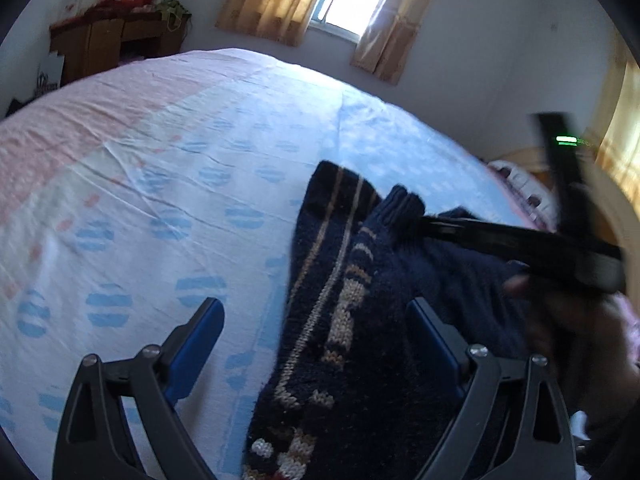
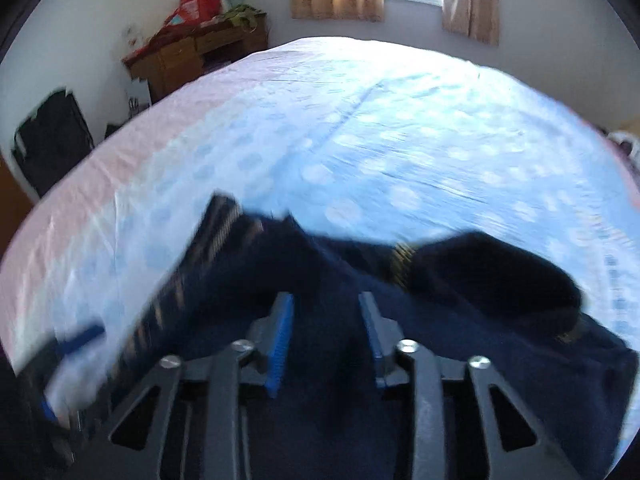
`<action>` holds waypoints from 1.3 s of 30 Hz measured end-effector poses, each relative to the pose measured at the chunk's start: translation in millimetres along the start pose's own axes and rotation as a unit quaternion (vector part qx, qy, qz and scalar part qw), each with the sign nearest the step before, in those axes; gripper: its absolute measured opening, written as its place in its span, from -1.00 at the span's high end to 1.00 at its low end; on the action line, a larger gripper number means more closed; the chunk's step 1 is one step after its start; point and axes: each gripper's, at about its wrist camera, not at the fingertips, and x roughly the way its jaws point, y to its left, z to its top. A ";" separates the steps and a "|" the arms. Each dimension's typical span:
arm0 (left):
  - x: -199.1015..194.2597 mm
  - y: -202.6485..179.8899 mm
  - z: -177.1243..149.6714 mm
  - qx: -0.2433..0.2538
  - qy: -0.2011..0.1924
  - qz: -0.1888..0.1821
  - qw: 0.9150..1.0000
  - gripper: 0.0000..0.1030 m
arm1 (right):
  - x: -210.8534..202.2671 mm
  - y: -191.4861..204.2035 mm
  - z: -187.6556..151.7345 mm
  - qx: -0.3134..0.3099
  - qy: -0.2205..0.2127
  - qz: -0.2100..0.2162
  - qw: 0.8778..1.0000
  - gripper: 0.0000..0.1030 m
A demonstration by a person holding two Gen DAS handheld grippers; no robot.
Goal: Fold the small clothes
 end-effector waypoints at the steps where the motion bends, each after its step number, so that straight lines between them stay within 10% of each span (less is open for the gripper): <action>1: 0.5 3.1 0.1 -0.008 -0.002 -0.009 1.000 -0.84 | 13.1 2.7 4.6 0.008 0.014 0.007 1.000 0.71; 8: 5.0 7.8 0.1 -0.025 0.008 -0.051 0.998 -0.84 | 42.0 24.2 10.3 -0.014 0.022 -0.023 0.999 0.71; 19: 6.3 11.7 0.2 -0.034 0.013 -0.053 0.998 -0.84 | -35.9 -55.6 -44.2 0.039 -0.032 -0.031 0.998 0.68; 27: 16.6 -13.2 -3.0 0.032 0.041 0.021 0.998 -0.84 | -87.7 -143.2 -126.3 0.110 0.003 -0.095 0.989 0.38; 39: 20.5 -27.9 -8.5 0.077 0.057 0.074 0.993 -0.97 | -140.1 -140.5 -190.3 0.095 -0.013 -0.087 0.992 0.08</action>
